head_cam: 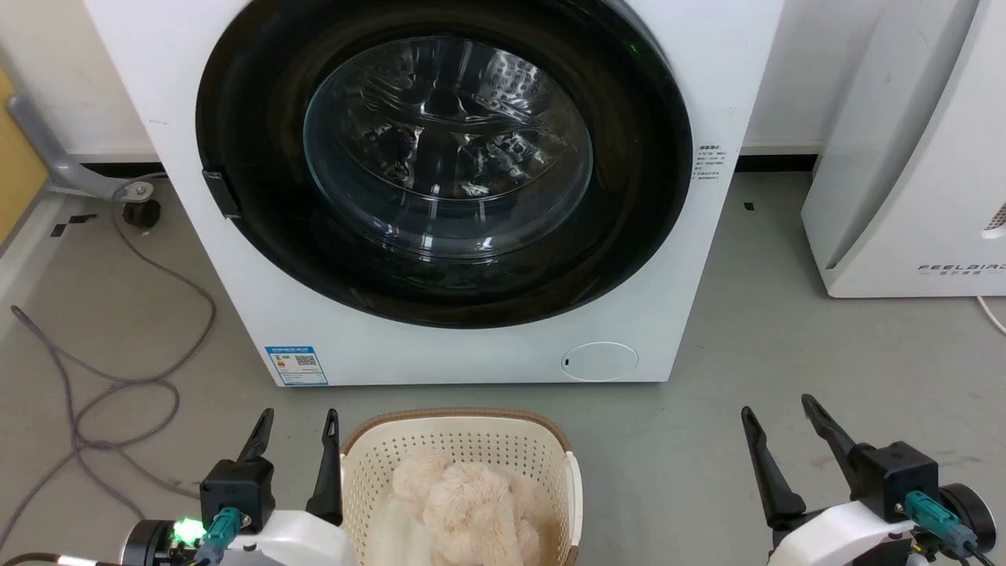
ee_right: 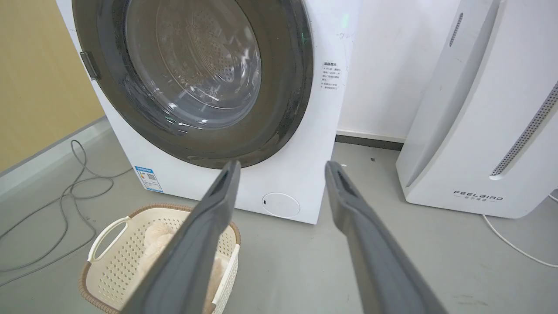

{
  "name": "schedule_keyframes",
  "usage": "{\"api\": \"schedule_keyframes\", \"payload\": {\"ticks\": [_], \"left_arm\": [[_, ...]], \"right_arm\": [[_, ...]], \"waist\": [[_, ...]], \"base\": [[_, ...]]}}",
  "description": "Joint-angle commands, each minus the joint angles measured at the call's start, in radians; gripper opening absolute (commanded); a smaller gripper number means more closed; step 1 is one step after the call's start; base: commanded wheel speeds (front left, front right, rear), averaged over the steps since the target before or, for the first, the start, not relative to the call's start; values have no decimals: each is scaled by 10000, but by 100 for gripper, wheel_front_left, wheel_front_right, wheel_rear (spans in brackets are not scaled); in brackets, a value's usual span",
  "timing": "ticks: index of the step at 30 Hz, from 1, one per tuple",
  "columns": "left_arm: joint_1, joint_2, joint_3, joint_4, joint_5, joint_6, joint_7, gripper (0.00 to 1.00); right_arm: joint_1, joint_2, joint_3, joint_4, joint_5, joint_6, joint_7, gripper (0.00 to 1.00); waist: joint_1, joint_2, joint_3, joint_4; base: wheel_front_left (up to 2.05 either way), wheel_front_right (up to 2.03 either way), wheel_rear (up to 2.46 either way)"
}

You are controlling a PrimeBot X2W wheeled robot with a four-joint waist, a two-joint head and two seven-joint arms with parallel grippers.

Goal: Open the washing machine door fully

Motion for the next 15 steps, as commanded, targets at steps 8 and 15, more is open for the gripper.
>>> {"api": "schedule_keyframes", "payload": {"ticks": [8, 15], "left_arm": [[-60, -27, -52, 86, -104, -92, -210, 100], [-70, -37, -83, 117, -165, -140, -342, 100]], "right_arm": [[87, 3, -25, 33, 268, 1, -254, 0], [82, 5, -57, 73, 1347, 1, -404, 0]], "waist": [[0, 0, 3, -5], [0, 0, 0, 0]], "base": [[0, 0, 0], [0, 0, 0]]}}
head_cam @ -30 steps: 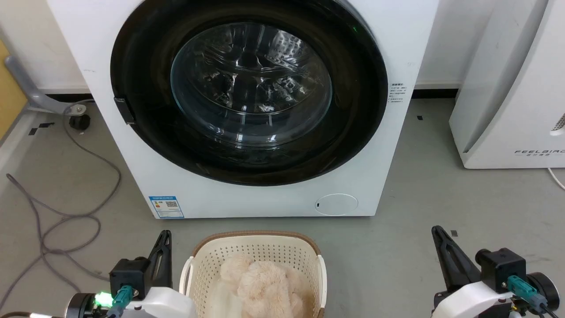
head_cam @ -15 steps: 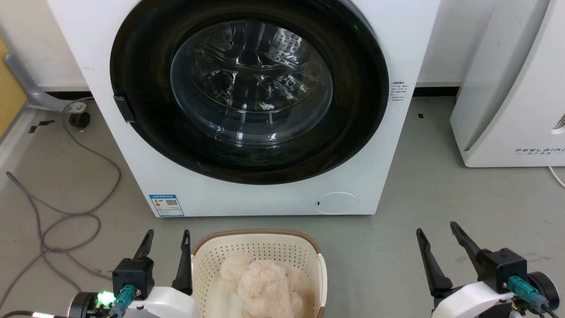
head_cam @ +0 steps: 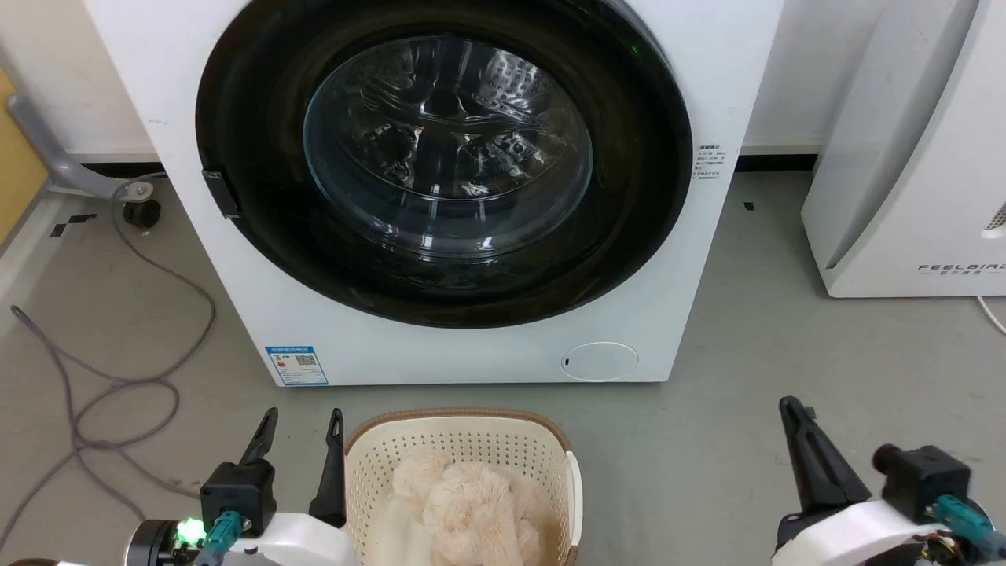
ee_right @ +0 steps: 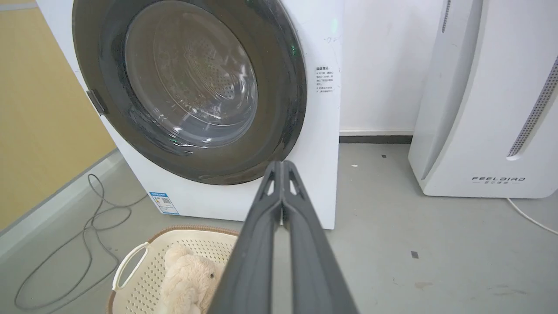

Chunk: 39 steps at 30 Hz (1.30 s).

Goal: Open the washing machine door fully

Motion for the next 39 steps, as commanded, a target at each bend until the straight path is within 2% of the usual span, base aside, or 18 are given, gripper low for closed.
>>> {"api": "schedule_keyframes", "payload": {"ticks": [1, 14, 23, 29, 39], "left_arm": [[-68, -32, -26, 33, -52, -58, -96, 100], [-111, -51, -114, 22, -235, -105, -339, 100], [-203, -64, -96, -104, -343, -129, -509, 100], [-324, -72, -28, -260, -409, -187, -621, 100], [-665, -86, 59, -466, -474, -375, -809, 100]], "right_arm": [[48, 5, -41, 25, 339, 2, -103, 0], [-310, 8, -379, 359, 4034, 2, -365, 0], [-1311, 10, -861, 789, 6405, 3, -547, 0], [-2347, -100, -1158, 1353, 7213, 3, -668, 0], [-4673, -746, -1194, 2844, 8151, 4, -870, 0]], "waist": [[0, 0, -2, 3], [0, 0, 5, 27], [0, 0, 178, -51], [0, 0, 393, -78], [0, 0, 975, 4]], "base": [[0, 0, 0], [0, 0, 0], [0, 0, 0], [0, 0, 0], [0, 0, 0]]}}
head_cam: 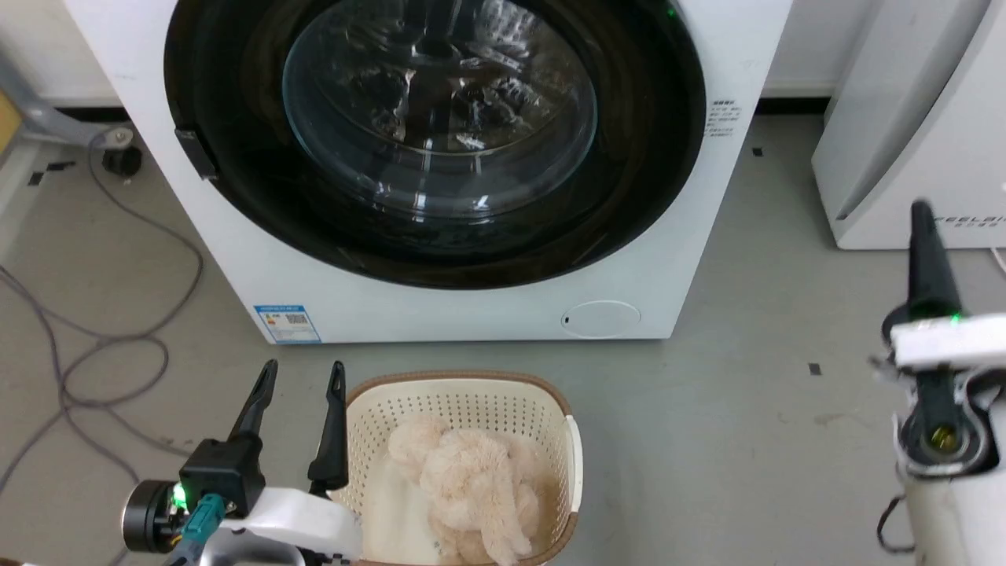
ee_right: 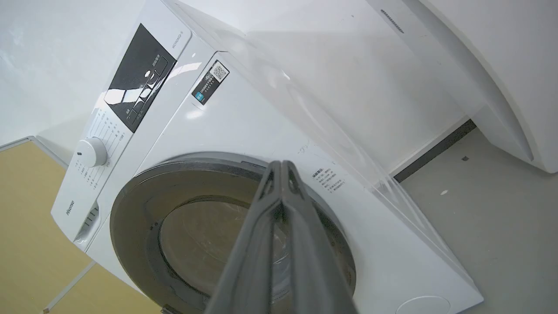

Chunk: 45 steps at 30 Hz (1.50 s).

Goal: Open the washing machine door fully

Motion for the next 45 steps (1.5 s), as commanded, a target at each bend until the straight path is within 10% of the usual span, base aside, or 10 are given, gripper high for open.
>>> {"api": "schedule_keyframes", "payload": {"ticks": [1, 17, 45], "left_arm": [[-232, -2, 18, -90, -57, -63, -108, 100], [-860, 199, 190, -777, -95, -359, -390, 100], [-1695, 207, 341, -1289, -240, -785, -934, 100]], "right_arm": [[-629, -224, 34, 339, 393, 6, -97, 0], [-5337, -970, 1545, 3735, 1506, 7, -47, 0], [-11516, -1020, 5715, 8000, 2052, 9, 4389, 0]], "waist": [[0, 0, 153, 59], [0, 0, 1487, -19], [-1, 0, 3156, 85]], "base": [[0, 0, 0], [0, 0, 0], [0, 0, 0]]}}
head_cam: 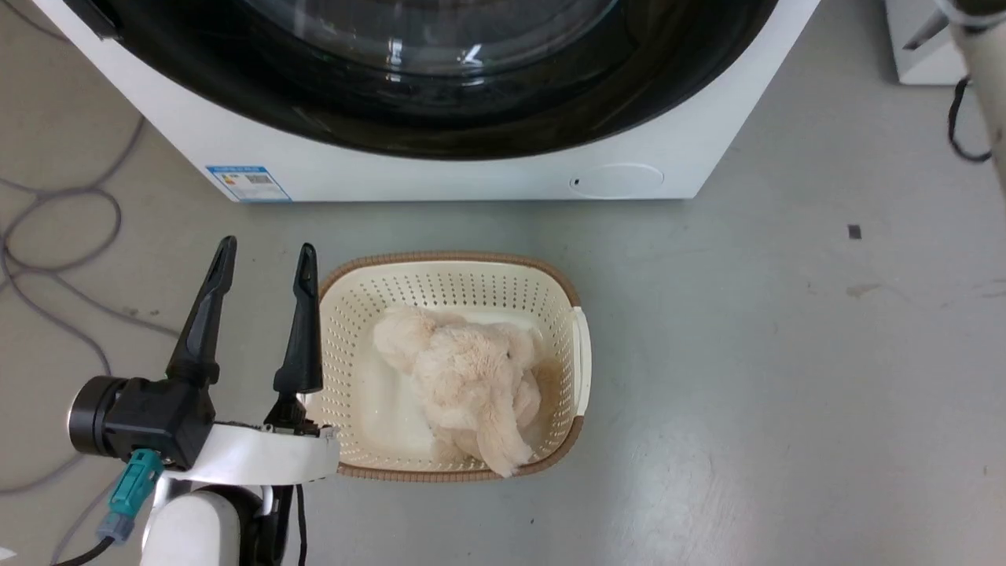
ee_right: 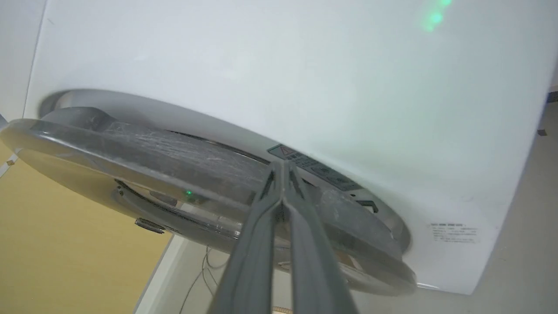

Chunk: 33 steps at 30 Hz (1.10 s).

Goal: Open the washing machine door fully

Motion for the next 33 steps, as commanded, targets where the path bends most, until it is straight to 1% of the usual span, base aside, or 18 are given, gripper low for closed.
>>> {"api": "schedule_keyframes", "payload": {"ticks": [1, 3, 12, 14, 15, 17, 25, 30, 33], "left_arm": [[-222, 11, 13, -72, -68, -84, -134, 100], [-254, 7, 5, -72, -68, -97, -153, 100], [-505, -11, -62, -18, -51, -209, -321, 100], [-504, -26, -55, 31, -87, -233, -359, 100], [-489, -70, -173, 191, -144, -269, -415, 100], [-524, -89, -272, 254, -156, -293, -453, 100], [-237, -135, -405, 459, -96, -296, -454, 100], [88, -147, -391, 592, -9, -297, -454, 100], [216, -16, -554, 683, 207, -298, -454, 100]], "right_arm": [[-653, -5, 265, 370, 369, 9, 374, 0], [-793, -17, 353, 470, 448, 9, 547, 0], [-1666, -65, 927, 1419, 1431, 9, 2335, 0], [-1776, -117, 1053, 1643, 1628, 9, 2615, 0], [-1826, -226, 1198, 1963, 1990, 10, 3078, 0], [-1839, -292, 1300, 2168, 2239, 10, 3404, 0], [-763, -319, 1324, 1677, 2456, 10, 4125, 0], [12, -459, 1302, 1073, 2636, 10, 4503, 0], [475, -539, 1264, 604, 2798, 10, 4819, 0]], "waist": [[-1, 0, 149, 42], [-1, 0, 198, 58], [-1, 0, 432, 234], [-1, 0, 395, 273], [-1, 0, 230, 392], [-1, 0, 117, 467], [-1, 0, -500, 471], [-1, 0, -923, 364], [-1, 0, -1153, 305]], "base": [[0, 0, 0], [0, 0, 0], [0, 0, 0], [0, 0, 0], [0, 0, 0], [0, 0, 0], [0, 0, 0], [0, 0, 0], [0, 0, 0]]}}
